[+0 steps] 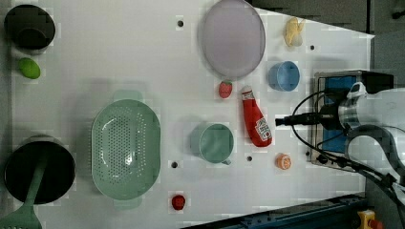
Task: Pick Ketchup from the table and place it in strainer.
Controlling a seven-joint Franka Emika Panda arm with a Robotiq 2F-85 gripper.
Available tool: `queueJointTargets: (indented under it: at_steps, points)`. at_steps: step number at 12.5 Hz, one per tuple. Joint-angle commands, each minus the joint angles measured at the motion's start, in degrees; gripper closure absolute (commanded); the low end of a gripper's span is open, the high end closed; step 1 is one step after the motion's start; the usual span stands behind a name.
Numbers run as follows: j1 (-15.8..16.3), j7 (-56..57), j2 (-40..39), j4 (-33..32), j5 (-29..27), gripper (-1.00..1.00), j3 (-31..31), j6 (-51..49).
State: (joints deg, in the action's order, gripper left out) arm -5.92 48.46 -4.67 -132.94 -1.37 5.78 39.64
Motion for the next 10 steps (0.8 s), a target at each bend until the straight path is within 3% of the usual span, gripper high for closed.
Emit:
queueJointTargets:
  at_steps: [1, 3, 9, 10]
  points:
    - [0.32, 4.46, -3.53, -1.38, 2.06, -1.00, -0.08, 4.81]
    - [0.42, 4.46, -7.40, -1.36, 4.35, -1.00, -0.04, 9.42]
    - [1.05, 4.46, -15.60, -1.73, 4.34, -1.00, 0.08, 16.62]
    - [1.05, 4.47, -16.47, -1.79, 4.35, -0.93, -0.07, 17.93]
